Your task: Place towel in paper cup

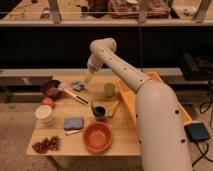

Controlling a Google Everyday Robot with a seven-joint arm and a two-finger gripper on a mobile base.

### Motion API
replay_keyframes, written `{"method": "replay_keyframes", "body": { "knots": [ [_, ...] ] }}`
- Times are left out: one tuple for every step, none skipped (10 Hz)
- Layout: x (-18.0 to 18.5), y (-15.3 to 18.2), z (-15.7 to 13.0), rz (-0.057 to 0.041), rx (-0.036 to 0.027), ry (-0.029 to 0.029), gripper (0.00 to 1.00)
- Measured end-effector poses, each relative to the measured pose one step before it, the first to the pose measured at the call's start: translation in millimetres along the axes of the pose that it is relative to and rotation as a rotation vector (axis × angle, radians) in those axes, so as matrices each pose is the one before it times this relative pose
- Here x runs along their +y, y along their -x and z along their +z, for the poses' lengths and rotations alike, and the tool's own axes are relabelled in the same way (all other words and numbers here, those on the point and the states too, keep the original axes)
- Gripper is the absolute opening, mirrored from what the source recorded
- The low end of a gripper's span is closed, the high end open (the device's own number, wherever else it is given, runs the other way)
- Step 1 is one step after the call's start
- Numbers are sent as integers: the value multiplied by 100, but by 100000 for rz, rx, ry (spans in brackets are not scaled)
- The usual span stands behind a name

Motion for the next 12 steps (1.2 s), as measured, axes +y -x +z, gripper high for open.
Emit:
{"method": "replay_keyframes", "body": {
  "knots": [
    [115,120,938,1477,1209,-521,80],
    [-228,78,2198,1305,1170,-1234,80],
    [-408,-29,2450,559,926,-1487,80],
    [-299,-202,1554,92,660,-1090,80],
    [-302,-129,1468,85,484,-1273,80],
    [-440,-351,1701,181,771,-1566,80],
    [-541,-400,1663,-169,1061,-1378,80],
    [-335,-44,1466,453,1565,-1078,80],
    [-386,5,2041,948,2134,-1384,79],
    [-248,-23,1133,195,617,-911,76],
    [-397,-405,1025,-345,333,-942,70],
    [-857,-589,1848,-1045,137,-1805,55]
  ]
}}
